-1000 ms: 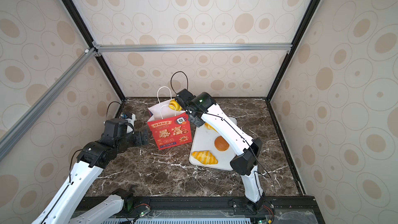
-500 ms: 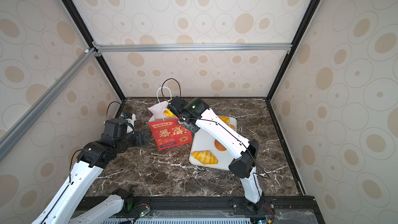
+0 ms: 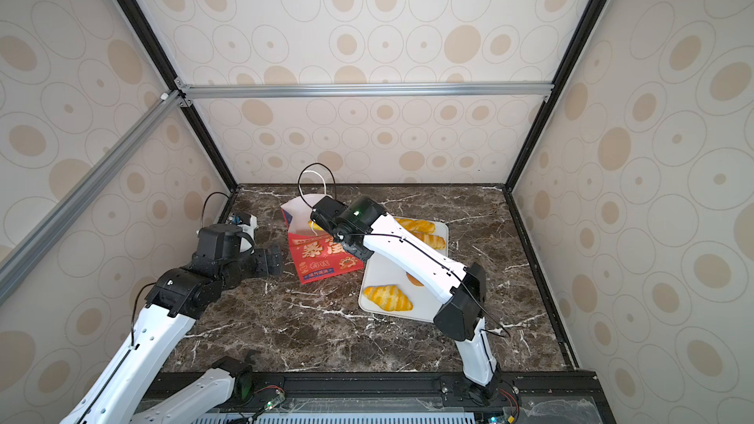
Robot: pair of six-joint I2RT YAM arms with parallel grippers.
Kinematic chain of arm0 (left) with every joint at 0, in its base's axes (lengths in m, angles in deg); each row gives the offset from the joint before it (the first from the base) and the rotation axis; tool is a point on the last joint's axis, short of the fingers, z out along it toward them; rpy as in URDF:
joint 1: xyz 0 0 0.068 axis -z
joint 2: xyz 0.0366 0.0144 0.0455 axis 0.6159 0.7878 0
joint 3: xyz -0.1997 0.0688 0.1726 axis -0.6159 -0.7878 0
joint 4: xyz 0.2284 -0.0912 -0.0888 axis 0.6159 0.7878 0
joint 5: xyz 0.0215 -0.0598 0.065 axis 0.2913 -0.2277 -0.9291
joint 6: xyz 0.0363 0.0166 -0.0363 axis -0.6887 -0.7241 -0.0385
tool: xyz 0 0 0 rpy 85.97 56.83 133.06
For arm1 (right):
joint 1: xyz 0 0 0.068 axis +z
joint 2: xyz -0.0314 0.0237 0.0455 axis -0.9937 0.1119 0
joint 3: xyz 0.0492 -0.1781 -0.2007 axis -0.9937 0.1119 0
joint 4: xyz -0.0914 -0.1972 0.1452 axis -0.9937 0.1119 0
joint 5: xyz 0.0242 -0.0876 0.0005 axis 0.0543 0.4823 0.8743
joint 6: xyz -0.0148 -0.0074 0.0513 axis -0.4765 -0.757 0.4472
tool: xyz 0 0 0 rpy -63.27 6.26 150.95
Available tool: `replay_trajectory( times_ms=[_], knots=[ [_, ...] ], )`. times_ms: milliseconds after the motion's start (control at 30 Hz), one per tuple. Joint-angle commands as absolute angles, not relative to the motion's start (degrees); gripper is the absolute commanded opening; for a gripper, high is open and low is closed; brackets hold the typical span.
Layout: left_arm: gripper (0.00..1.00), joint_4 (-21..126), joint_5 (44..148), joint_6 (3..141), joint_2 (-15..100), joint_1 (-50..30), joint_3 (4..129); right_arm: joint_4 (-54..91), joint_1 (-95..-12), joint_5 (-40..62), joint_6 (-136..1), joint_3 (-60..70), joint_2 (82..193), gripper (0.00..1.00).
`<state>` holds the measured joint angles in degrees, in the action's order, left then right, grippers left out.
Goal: Pack bread into a paper bag
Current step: Place the fake bread in the paper bag.
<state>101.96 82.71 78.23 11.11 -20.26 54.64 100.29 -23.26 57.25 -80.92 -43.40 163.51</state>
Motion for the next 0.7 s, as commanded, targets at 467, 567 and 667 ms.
replay_trajectory(
  times_ms=[467,567,667],
  knots=[
    [0.99,101.3,83.1,77.4,10.6,-20.6,54.7,105.7,-23.6,63.6,-84.6,-52.8,160.7,0.39],
    [0.99,101.3,83.0,77.4,10.7,-20.6,54.8,106.1,-24.0,64.6,-83.6,-51.5,158.5,0.19],
    [0.99,101.3,83.1,77.5,10.8,-20.6,54.7,105.3,-24.4,64.9,-82.1,-45.9,154.2,0.12]
  ],
)
